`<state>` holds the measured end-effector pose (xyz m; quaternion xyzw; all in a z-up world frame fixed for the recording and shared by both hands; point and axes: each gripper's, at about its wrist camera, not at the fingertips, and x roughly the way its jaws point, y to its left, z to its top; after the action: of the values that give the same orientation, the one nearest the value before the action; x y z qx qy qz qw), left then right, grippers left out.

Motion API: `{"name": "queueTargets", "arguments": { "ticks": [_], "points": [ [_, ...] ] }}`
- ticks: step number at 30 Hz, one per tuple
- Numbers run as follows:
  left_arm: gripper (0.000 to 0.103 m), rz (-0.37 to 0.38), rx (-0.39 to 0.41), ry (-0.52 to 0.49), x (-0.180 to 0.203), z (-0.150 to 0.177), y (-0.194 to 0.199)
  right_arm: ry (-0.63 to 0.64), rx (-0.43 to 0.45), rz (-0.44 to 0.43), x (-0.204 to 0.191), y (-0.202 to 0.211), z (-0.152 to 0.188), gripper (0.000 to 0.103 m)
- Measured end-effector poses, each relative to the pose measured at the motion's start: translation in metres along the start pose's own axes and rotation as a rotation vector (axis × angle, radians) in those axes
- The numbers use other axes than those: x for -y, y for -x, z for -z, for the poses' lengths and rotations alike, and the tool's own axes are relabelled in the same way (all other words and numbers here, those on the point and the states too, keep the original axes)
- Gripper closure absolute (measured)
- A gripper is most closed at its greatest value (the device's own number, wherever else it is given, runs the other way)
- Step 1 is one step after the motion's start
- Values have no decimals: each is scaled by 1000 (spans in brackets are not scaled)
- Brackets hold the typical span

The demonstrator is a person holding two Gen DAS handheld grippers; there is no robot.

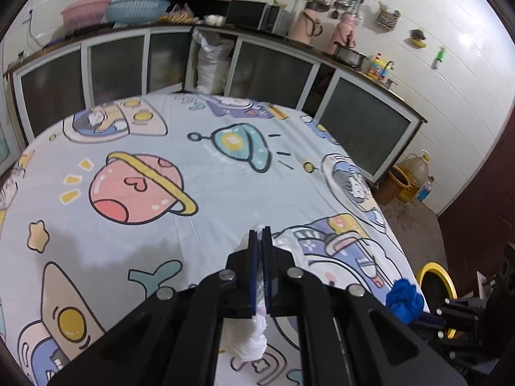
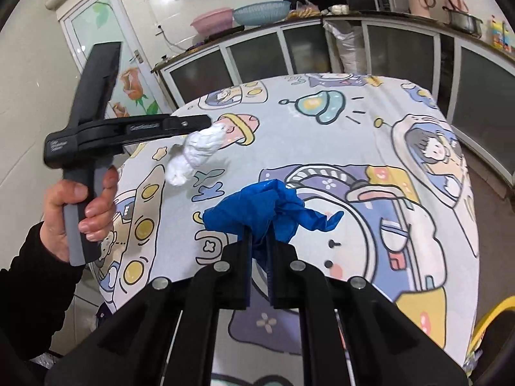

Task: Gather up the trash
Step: 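Carry the tissue and blue gloves over the yellow bin and release both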

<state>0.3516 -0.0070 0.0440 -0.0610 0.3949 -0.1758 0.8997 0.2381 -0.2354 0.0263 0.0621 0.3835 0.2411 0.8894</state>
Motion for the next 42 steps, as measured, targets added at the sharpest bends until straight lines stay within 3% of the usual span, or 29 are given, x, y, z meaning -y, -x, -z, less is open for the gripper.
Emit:
{"name": "queueTargets", "arguments": {
  "ticks": [19, 32, 42],
  "points": [
    [100, 164, -28, -165, 117, 63, 36, -120, 70, 117, 48, 86, 63, 95],
    [100, 333, -65, -320, 242, 77, 16, -260, 189, 325, 119, 191, 108, 95],
    [100, 458, -116, -426, 342, 89, -15, -406, 234, 465, 183, 240, 152, 95]
  ]
}}
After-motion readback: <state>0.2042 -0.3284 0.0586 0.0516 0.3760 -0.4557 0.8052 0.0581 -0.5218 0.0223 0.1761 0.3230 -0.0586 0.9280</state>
